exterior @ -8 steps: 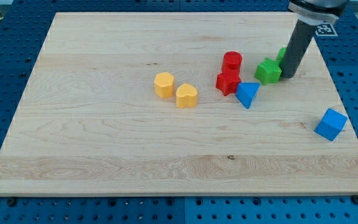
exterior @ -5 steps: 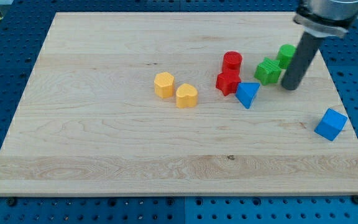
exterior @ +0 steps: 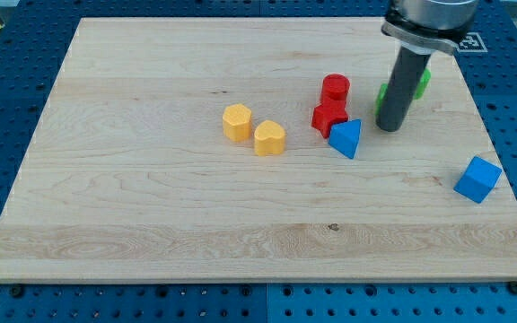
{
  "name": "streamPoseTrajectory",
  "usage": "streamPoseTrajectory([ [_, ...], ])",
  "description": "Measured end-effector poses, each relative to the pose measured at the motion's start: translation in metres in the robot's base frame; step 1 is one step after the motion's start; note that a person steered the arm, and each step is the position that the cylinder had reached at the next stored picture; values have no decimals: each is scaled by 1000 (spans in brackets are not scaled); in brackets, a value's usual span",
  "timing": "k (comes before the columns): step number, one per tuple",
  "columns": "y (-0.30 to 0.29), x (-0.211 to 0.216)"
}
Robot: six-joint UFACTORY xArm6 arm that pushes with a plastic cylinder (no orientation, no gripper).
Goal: Push the green star diagnol to the red circle
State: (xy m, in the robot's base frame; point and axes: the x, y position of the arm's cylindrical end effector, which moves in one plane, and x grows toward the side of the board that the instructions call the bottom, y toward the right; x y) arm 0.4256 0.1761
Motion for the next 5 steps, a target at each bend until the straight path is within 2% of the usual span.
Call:
streamPoseTrajectory([
  [2, 21, -1],
  [5, 20, -49],
])
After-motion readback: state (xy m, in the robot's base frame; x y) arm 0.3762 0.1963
